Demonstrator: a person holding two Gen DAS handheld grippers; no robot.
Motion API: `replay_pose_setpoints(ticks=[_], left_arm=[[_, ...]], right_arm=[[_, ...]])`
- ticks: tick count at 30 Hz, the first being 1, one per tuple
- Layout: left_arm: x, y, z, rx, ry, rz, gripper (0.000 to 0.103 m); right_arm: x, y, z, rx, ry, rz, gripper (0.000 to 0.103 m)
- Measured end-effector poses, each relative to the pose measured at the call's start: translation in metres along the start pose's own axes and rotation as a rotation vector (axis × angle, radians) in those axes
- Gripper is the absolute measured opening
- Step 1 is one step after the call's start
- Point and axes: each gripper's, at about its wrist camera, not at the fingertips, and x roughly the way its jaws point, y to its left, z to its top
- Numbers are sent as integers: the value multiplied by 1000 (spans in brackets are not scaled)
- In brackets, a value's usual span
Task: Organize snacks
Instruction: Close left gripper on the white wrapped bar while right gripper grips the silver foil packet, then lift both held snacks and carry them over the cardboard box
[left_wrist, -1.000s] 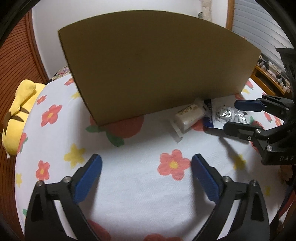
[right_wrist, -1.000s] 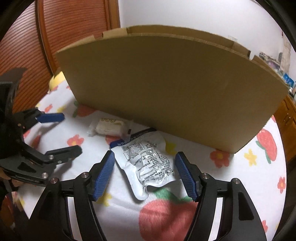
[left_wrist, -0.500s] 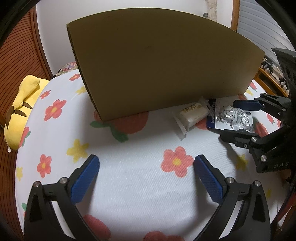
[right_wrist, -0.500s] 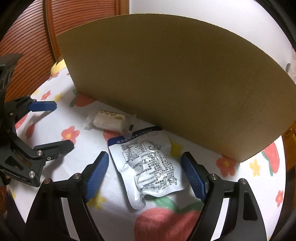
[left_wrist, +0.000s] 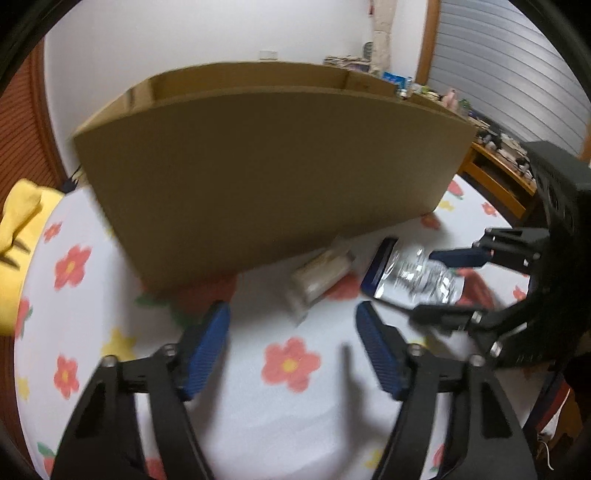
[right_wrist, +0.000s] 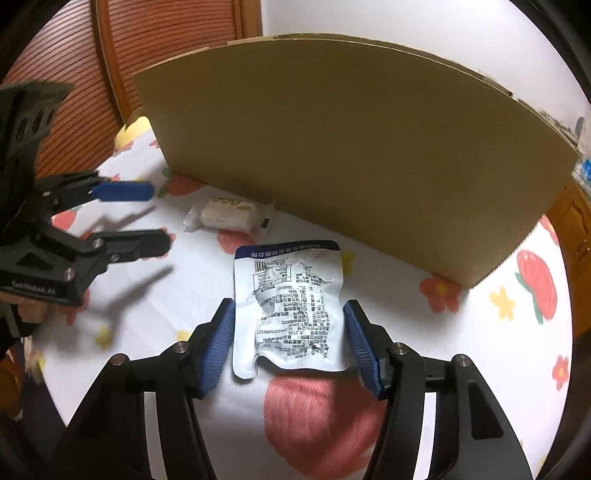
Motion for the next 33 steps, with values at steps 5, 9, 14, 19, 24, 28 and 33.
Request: replay_pose_setpoints(ticks=[5, 9, 14, 19, 24, 28, 33], left_arm=[[14, -17, 16, 99, 14, 3, 52], [26, -24, 21, 150, 50, 16, 34], [30, -25, 30, 156, 61, 28, 34], [35, -28, 30, 189, 79, 43, 44], [39, -30, 27, 214, 85, 53, 49], [37, -24, 26, 201, 97, 16, 31], [26, -23, 16, 199, 102, 11, 20]], right_arm=[[1, 3, -2, 2, -21, -14, 61], [1, 2, -5, 4, -38, -14, 62], [-1, -3, -7, 12, -41, 0, 62], [0, 2, -6, -17, -36, -33, 62], [1, 6, -5, -13, -36, -28, 62], [1, 5, -4, -12, -36, -27, 62], [1, 2, -4, -12, -35, -26, 62]])
